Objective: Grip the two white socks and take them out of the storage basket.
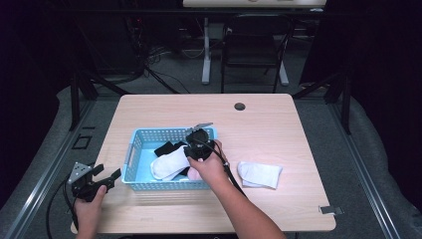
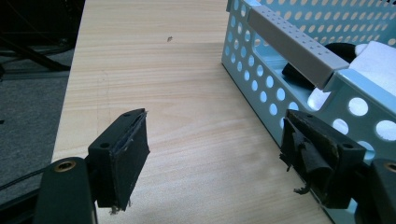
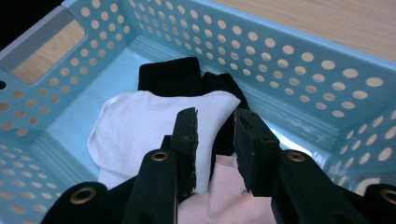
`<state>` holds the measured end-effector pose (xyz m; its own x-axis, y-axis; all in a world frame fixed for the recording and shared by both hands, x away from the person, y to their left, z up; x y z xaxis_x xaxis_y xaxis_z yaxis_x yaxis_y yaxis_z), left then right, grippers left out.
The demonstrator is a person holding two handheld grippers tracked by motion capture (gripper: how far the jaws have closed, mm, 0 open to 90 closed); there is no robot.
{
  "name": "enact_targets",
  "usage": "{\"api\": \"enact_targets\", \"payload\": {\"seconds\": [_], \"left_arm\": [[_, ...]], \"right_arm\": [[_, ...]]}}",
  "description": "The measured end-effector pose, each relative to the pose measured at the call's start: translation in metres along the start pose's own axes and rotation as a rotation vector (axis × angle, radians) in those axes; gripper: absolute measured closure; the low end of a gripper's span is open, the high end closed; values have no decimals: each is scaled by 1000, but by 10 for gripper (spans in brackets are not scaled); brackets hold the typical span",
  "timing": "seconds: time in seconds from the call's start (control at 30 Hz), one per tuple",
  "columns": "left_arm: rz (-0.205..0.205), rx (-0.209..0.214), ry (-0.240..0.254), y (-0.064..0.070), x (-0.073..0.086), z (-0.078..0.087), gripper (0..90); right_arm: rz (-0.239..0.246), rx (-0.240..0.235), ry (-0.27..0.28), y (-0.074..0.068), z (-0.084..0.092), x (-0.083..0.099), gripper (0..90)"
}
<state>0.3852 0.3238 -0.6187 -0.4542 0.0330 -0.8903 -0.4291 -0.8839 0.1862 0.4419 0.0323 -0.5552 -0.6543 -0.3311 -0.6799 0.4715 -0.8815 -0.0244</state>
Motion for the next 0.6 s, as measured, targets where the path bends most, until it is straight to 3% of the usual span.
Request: {"api": "enact_targets", "payload": {"seconds": [0.2,0.33,0.6], "left_arm": [[1,2,-1,0,0,0,231],[2,2,0,0,0,0,231],[2,3,1,0,0,0,231]], "right_arm": [[-30,-10,-66,-1,-17,1,685],[-43,-25,-162,-3,-27,8,681],[-85,-37,-257,-6,-46,14,672]]}}
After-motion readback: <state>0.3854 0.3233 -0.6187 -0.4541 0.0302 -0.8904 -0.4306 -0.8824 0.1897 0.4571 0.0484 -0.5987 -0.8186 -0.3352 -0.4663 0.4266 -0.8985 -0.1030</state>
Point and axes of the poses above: each handheld gripper's, and its own axes: z roughly backward along the jaws, x roughly out of its underside, y roughly to its right, the point moved 9 cm from there along -z, roughly forward along the jaws, and after that the axes turned 8 degrees about x, right-handed, at the moved point
